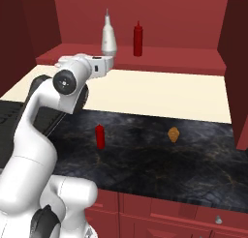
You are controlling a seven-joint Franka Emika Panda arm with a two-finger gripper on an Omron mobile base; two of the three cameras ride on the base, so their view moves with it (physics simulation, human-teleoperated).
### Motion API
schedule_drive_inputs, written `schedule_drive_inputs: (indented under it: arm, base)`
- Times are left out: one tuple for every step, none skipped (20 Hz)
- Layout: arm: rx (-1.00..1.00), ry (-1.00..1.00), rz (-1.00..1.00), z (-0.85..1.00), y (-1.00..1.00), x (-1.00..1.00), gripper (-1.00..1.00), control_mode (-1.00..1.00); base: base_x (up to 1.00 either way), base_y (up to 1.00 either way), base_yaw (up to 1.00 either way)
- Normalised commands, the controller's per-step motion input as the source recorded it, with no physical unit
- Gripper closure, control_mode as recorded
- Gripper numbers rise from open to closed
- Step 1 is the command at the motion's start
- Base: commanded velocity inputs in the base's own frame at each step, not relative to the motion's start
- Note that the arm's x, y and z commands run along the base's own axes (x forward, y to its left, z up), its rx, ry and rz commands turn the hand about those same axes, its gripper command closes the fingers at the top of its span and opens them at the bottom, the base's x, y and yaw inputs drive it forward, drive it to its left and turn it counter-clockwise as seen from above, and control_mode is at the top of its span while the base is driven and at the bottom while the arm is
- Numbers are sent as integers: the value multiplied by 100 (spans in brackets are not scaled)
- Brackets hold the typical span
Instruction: Pick the oil and vinegar bottle and ketchup from the counter and place them in the cabinet.
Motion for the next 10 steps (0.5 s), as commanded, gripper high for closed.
schedule_drive_inputs:
  arm:
    - [0, 11, 0, -36, 4, -9, -100, -100]
    - [0, 12, 0, -40, 4, -9, -100, -100]
    - [0, 12, 0, -38, 4, -9, -100, -100]
    - [0, 13, 0, -39, 4, -7, -100, -100]
    - [0, 13, 0, -36, 4, -6, -100, -100]
    - [0, 13, 0, -40, 4, -4, -100, -100]
    - [0, 13, 0, -38, 6, -4, -100, -100]
    - [0, 12, 0, -40, 9, -1, -100, -100]
    - [0, 11, 0, -41, 7, 0, -100, -100]
    - [0, 11, 1, -44, 6, 0, -100, -100]
  base:
    - [0, 0, 0]
    - [0, 0, 0]
    - [0, 0, 0]
    - [0, 0, 0]
    - [0, 0, 0]
    - [0, 0, 0]
    - [0, 0, 0]
    - [0, 0, 0]
    - [0, 0, 0]
    - [0, 0, 0]
